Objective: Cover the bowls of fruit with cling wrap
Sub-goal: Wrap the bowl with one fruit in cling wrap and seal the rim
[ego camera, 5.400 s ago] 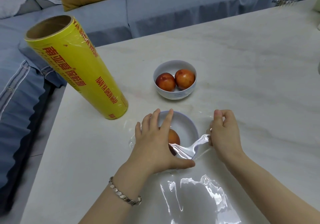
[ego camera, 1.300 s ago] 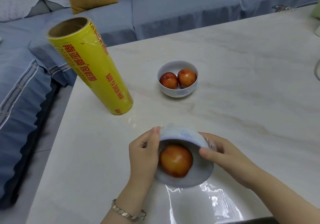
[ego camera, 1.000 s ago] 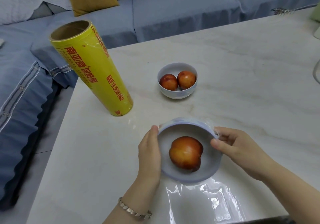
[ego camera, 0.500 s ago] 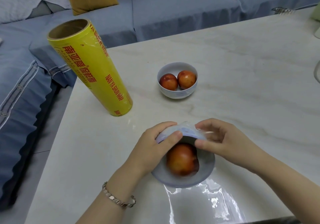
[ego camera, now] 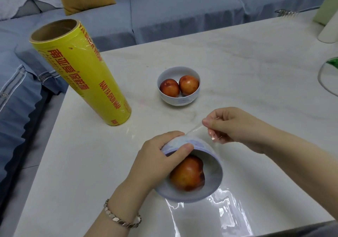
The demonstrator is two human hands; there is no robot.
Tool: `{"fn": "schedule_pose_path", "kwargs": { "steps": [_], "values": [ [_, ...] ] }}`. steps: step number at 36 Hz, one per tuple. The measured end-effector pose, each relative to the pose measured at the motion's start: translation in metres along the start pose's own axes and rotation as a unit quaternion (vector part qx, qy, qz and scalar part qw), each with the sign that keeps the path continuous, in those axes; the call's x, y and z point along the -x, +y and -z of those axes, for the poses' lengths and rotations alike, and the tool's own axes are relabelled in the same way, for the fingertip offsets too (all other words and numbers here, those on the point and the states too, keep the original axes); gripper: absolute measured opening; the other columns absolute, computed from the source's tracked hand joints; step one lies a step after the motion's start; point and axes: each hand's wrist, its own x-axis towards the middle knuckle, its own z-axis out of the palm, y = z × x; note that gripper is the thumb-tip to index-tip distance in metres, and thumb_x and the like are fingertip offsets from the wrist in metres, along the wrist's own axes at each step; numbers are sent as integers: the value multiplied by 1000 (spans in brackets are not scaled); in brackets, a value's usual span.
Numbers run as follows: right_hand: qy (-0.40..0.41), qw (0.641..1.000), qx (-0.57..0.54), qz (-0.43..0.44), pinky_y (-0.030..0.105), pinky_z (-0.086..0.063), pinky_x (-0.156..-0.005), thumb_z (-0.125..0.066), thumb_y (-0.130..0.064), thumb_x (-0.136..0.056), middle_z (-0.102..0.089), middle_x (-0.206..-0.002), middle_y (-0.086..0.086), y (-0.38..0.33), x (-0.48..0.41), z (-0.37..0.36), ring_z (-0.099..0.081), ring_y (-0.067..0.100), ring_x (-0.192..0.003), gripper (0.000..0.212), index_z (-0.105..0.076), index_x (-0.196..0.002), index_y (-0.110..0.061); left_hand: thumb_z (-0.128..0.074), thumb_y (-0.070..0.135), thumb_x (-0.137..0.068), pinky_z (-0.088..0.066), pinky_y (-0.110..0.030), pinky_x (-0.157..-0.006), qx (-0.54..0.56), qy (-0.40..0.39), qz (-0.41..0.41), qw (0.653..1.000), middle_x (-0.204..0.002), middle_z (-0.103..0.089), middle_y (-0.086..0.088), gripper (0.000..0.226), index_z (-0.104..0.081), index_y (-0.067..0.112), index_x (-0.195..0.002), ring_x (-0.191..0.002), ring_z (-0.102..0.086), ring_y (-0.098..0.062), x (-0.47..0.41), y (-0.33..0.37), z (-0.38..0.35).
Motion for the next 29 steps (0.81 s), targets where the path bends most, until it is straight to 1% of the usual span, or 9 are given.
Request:
{"fn": "schedule_pose_path", "kwargs": {
  "steps": [3,7,10,13,18,22,24,26,29],
  "values": [
    [-18,998,-4,-54,16,-36,-46,-58,-23,-89,-51,-52,-2,2,-4,2,-42,6,-41,26,-53,-66,-11,-51,66,-57,-49,-18,-82,3,1,4,1000,-88,-65,34,26,-59,61,-82,-89,-61,6,-2,-1,0],
    [-113,971,-97,-185,12,-28,-40,-56,-19,-89,-44,-47,-1,2,-6,7,-34,7,-43,27,-48,-65,-11,-52,64,-58,-49,-14,-78,4,-2,0,1000,-88,-66,30,30,-60,57,-86,-90,-62,3,-1,-2,0],
    [-161,945,-149,-243,10,-30,-37,-56,-23,-88,-42,-46,-2,-1,-8,6,-37,5,-39,22,-53,-72,-9,-52,64,-57,-47,-8,-75,5,-1,2,1000,-87,-65,34,25,-58,64,-81,-89,-61,6,-1,-2,1],
    [-188,939,-129,-256,10,-34,-37,-61,-32,-78,-48,-43,-4,-6,-6,7,-37,4,-38,24,-57,-68,-10,-52,62,-56,-46,-7,-74,2,-7,3,1000,-87,-64,35,24,-57,65,-79,-88,-60,7,-1,-2,1],
    [-175,967,-83,-164,12,-41,-45,-68,-31,-60,-51,-50,-2,-3,0,10,-46,4,-43,22,-62,-46,-17,-54,65,-53,-47,-14,-82,2,-5,19,1000,-93,-65,35,29,-61,61,-81,-93,-60,7,-4,-6,0],
    [-86,987,-126,-49,13,-47,-62,-66,-37,-56,-62,-68,0,12,4,4,-56,6,-62,23,-66,-62,-14,-55,67,-53,-46,-21,-93,0,-17,30,999,-105,-64,32,34,-61,61,-86,-103,-57,7,-5,-7,1],
    [-66,983,-170,-5,14,-51,-74,-63,-34,-61,-70,-88,0,18,4,-1,-65,7,-80,33,-68,-79,-7,-55,67,-55,-47,-25,-95,-3,-32,27,999,-107,-64,29,34,-60,63,-88,-105,-58,4,-5,-6,1],
    [-74,973,-215,30,21,-51,-86,-60,-29,-67,-72,-105,2,21,4,-8,-66,9,-97,27,-70,-80,-7,-53,67,-57,-48,-28,-94,-8,-44,22,999,-104,-65,29,34,-58,64,-90,-103,-59,1,-6,-5,1],
    [-79,957,-272,66,26,-56,-80,-65,-14,-75,-73,-101,8,23,3,-16,-69,19,-92,10,-64,-77,-5,-53,68,-57,-49,-28,-93,-7,-45,22,999,-101,-64,32,33,-56,66,-89,-102,-60,2,-8,-6,3]
  ]
}}
